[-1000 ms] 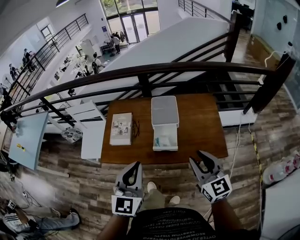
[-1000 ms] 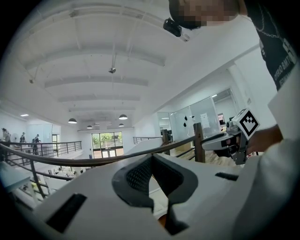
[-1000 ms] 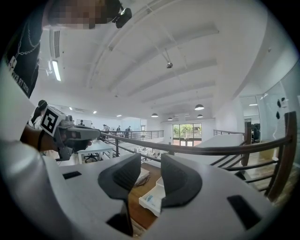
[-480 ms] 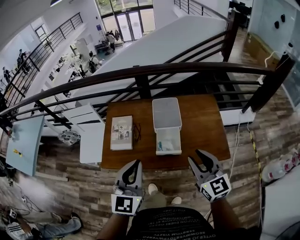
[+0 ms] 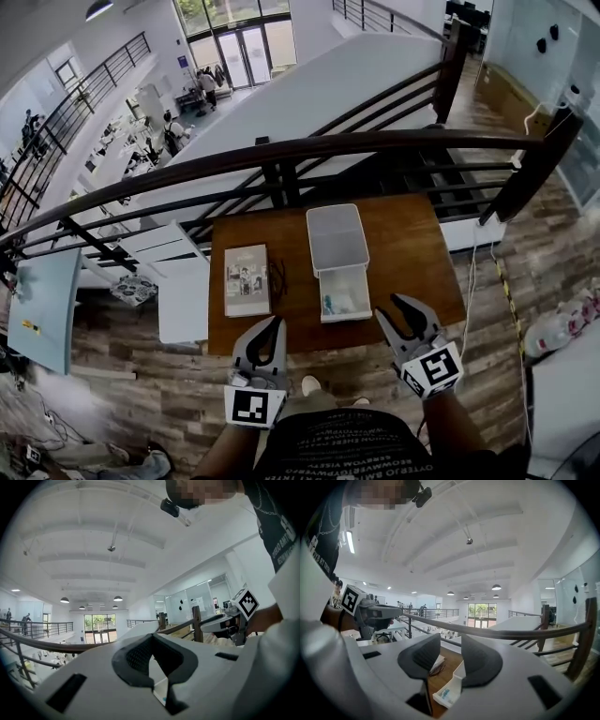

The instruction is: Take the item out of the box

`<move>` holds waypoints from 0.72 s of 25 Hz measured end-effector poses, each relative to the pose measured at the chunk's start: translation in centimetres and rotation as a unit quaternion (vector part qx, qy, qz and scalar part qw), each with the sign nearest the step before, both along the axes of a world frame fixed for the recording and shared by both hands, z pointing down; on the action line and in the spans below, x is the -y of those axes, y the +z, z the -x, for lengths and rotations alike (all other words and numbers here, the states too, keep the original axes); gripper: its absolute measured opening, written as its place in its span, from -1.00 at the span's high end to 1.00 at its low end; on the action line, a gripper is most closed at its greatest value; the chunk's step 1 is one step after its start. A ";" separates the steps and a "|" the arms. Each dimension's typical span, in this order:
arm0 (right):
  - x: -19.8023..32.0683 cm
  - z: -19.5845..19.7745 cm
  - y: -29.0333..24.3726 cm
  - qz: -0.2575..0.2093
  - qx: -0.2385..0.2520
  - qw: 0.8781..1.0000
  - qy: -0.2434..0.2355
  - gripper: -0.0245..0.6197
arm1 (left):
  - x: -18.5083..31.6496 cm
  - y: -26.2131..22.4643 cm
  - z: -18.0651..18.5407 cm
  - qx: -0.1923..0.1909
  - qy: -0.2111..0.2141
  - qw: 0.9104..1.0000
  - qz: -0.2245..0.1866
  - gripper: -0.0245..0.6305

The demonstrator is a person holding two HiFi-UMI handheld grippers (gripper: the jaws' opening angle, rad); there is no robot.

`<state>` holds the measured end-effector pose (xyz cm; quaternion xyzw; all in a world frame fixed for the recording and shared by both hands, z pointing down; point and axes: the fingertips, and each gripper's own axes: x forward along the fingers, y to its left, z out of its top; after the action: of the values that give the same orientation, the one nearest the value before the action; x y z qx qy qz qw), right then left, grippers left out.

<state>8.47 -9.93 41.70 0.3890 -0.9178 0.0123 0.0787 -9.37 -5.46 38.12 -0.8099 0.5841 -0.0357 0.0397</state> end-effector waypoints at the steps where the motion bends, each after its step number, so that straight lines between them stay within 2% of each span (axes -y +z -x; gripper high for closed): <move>1: 0.4 0.5 -0.1 -0.002 0.000 1.000 0.002 0.50 | 0.3 0.0 0.6 -0.001 0.002 1.000 -0.001 0.91; 12: 3.8 5.0 -0.6 -0.011 -0.011 0.999 0.037 0.50 | 4.0 0.2 6.5 -0.011 0.026 1.000 -0.003 0.91; 18: 3.9 5.5 0.2 -0.004 -0.013 0.999 0.052 0.50 | 4.9 0.7 7.8 -0.019 0.033 0.999 -0.002 0.91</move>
<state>2.98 -13.87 41.88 0.4363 -0.8954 0.0079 0.0888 -17.17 -10.37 38.83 -0.8292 0.5577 -0.0184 0.0314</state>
